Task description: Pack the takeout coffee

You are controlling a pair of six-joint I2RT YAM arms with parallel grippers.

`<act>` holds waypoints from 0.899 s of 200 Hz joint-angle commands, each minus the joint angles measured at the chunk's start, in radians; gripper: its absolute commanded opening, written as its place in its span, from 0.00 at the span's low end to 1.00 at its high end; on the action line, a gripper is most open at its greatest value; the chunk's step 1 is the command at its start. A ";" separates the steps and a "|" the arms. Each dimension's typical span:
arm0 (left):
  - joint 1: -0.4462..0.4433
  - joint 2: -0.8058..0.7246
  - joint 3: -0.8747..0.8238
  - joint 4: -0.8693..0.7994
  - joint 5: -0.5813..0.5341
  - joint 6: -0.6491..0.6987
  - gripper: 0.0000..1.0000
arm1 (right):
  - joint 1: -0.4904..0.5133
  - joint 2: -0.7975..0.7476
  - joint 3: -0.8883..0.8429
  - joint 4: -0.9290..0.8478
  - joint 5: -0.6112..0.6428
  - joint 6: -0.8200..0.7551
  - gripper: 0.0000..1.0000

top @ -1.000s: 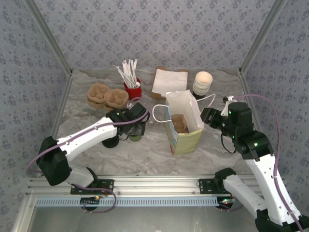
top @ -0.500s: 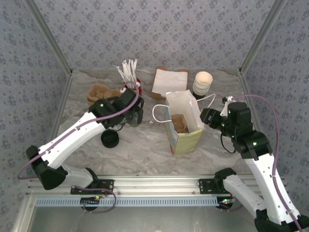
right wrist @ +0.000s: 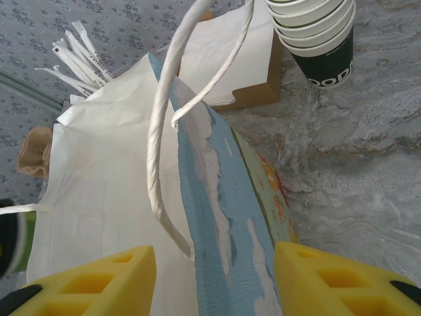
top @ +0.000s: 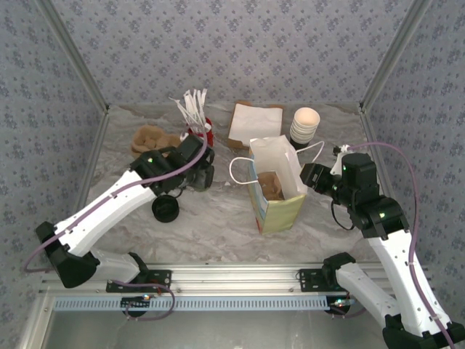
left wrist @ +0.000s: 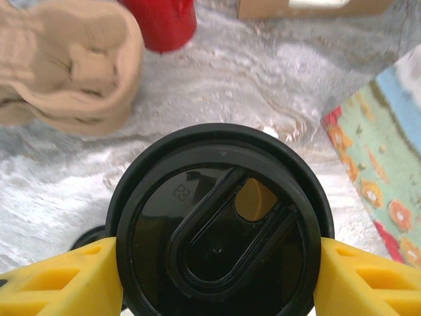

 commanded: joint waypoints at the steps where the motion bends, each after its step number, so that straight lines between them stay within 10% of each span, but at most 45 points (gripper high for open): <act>1: -0.003 0.006 -0.094 0.116 0.070 -0.026 0.67 | -0.004 -0.001 -0.004 0.016 -0.011 0.010 0.53; 138: -0.013 0.037 -0.328 0.288 0.166 0.022 0.66 | -0.007 0.007 -0.002 0.010 -0.018 0.007 0.52; 180: -0.012 0.056 -0.254 0.152 0.177 0.044 0.85 | -0.008 0.020 0.005 0.011 -0.019 0.003 0.53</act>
